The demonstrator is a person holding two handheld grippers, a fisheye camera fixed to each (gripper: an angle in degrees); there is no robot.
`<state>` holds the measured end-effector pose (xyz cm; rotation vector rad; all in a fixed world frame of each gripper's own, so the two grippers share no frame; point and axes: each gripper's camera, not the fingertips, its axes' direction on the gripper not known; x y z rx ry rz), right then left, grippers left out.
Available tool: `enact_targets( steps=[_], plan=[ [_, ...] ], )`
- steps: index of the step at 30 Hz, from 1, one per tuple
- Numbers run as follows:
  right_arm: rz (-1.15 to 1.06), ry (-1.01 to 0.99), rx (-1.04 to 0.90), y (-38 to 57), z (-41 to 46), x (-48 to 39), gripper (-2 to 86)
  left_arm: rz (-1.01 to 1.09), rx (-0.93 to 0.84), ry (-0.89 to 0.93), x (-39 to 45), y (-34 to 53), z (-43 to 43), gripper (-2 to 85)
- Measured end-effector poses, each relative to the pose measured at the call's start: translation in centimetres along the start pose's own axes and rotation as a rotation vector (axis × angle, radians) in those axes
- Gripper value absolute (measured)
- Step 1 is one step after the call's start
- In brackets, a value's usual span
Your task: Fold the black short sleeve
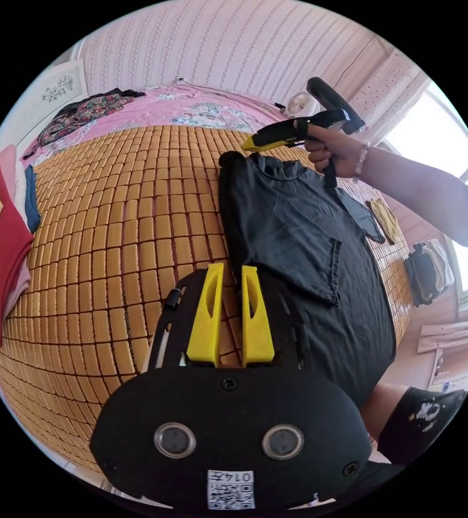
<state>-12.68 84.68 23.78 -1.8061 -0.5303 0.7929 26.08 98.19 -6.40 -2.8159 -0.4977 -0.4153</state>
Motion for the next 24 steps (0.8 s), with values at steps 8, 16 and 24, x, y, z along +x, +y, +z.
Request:
enact_targets(
  steps=[8,16,24],
  plan=[
    [-0.156,0.141,-0.091,-3.2,4.9,-3.6,6.0,0.036,-0.064,-0.046,0.4,-0.7,1.5,6.5],
    [0.476,-0.263,-0.079,-4.9,7.9,5.5,1.0,-0.104,0.012,0.094,-3.2,0.2,-0.3,-0.1],
    [0.254,-0.181,0.229,0.8,0.9,2.5,0.7,-0.449,0.123,0.197,-7.8,2.8,-2.0,4.3]
  ],
)
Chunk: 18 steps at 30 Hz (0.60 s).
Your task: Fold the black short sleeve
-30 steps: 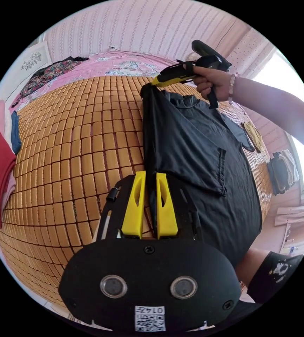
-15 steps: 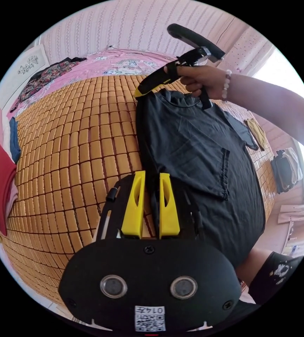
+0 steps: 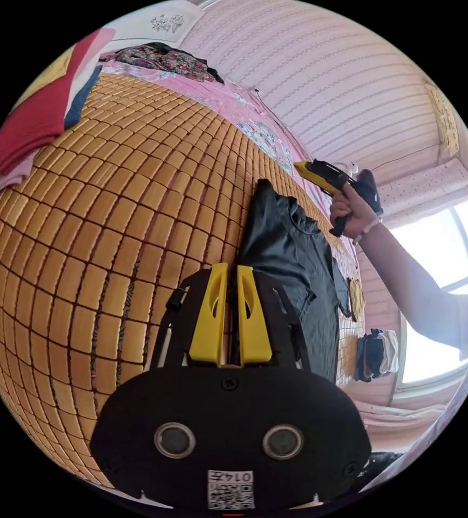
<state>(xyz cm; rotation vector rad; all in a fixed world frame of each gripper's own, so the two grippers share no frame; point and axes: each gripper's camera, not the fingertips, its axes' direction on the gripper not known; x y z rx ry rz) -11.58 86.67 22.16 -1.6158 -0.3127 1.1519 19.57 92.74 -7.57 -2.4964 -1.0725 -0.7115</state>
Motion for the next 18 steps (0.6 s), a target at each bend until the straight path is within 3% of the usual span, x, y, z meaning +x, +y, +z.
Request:
enact_targets(
  steps=[5,10,15,18],
  plan=[
    [-0.202,0.257,0.018,12.2,-5.0,-3.7,2.0,0.082,-0.026,-0.029,2.2,0.0,-1.7,5.8],
    [-0.041,0.345,-0.13,24.6,-4.9,-3.3,5.7,0.379,-0.163,-0.045,10.1,0.9,-0.4,6.1],
    [0.033,0.413,-0.156,29.2,-2.7,-3.1,4.8,0.522,-0.328,-0.047,17.1,2.4,4.7,8.3],
    [0.073,0.417,-0.146,30.7,-2.3,-3.4,1.4,0.594,-0.392,-0.219,19.6,3.0,7.3,3.0]
  ],
)
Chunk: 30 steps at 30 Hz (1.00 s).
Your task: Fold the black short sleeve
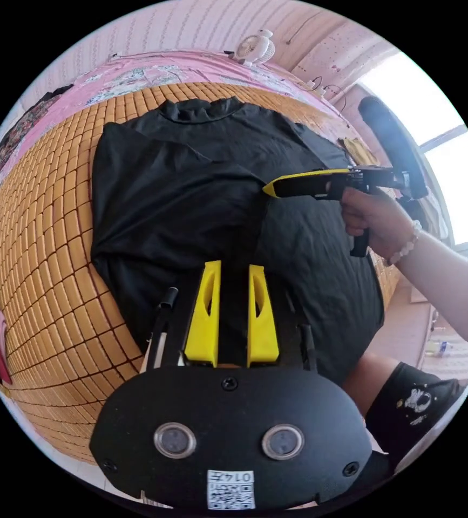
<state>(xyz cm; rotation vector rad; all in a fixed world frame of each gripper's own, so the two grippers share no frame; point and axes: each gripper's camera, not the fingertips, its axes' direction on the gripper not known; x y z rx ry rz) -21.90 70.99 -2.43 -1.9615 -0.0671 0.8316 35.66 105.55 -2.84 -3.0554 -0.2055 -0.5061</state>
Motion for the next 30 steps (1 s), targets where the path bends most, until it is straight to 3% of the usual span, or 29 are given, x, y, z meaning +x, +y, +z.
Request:
enact_targets(
  steps=[4,10,14,22,27,29,30],
  plan=[
    [0.014,-0.085,-0.03,2.0,-0.8,-1.1,0.2,0.015,0.027,0.013,1.7,-0.5,-3.2,1.3],
    [-0.027,-0.035,-0.018,6.6,0.4,-2.4,-0.1,0.005,-0.102,0.024,3.6,-1.4,-2.3,6.7],
    [-0.009,-0.016,0.043,10.1,-0.9,-3.1,-0.2,0.042,-0.071,-0.023,6.0,-1.7,-3.9,7.8],
    [0.13,0.102,0.16,29.4,-3.5,-1.9,-0.9,0.189,0.077,0.031,13.4,-1.1,-9.2,5.1],
    [0.255,0.167,0.257,39.2,-5.1,-0.9,-0.9,0.273,0.058,0.01,18.2,-1.4,-8.0,4.4],
    [0.303,0.237,0.277,41.4,-5.5,-0.8,-0.9,0.269,0.056,0.026,19.7,-1.6,-7.4,4.1],
    [0.352,0.376,0.299,42.6,-5.8,-1.0,-0.9,0.268,0.058,0.03,20.6,-1.6,-7.0,3.5]
  ],
)
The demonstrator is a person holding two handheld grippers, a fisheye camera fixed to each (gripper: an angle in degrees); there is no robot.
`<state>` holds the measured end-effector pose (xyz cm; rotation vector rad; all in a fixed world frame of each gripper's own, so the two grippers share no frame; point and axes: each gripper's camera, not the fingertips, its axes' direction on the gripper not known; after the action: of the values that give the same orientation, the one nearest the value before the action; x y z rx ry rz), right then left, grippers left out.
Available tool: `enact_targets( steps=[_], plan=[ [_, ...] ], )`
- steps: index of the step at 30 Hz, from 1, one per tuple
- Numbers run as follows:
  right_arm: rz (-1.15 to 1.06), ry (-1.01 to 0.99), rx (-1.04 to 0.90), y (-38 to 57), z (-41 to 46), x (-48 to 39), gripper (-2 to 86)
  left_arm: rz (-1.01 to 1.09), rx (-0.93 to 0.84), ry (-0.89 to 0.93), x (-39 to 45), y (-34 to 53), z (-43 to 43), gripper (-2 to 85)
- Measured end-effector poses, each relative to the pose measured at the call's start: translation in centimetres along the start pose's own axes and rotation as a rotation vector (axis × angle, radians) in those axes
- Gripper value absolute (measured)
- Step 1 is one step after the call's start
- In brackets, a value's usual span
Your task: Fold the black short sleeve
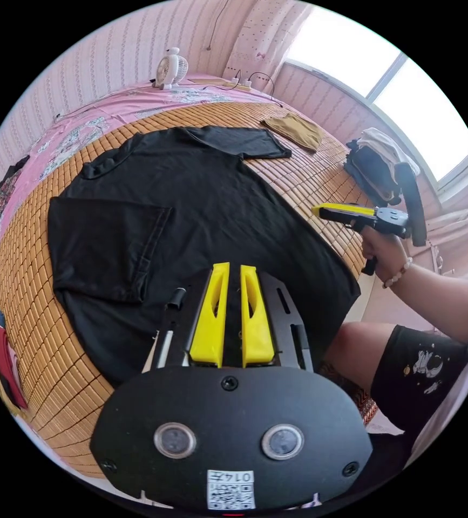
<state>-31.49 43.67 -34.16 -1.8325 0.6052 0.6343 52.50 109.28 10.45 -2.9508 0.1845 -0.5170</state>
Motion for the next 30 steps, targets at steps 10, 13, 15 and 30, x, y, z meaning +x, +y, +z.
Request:
enact_targets(
  steps=[10,13,15,30],
  plan=[
    [-0.015,0.027,0.244,1.6,3.9,2.7,-0.9,-0.023,0.085,0.01,4.1,-1.0,1.1,-0.9],
    [-0.053,-0.067,0.265,2.9,5.1,3.5,-0.7,-0.039,0.177,0.03,4.4,-1.0,0.4,-0.9],
    [-0.103,-0.097,0.301,4.5,5.2,3.8,-0.3,-0.055,0.236,0.072,4.3,-0.8,0.1,-0.8],
    [0.149,-0.213,0.3,9.0,10.1,13.2,9.4,0.04,0.334,0.023,9.2,-4.8,-5.4,5.2]
  ],
)
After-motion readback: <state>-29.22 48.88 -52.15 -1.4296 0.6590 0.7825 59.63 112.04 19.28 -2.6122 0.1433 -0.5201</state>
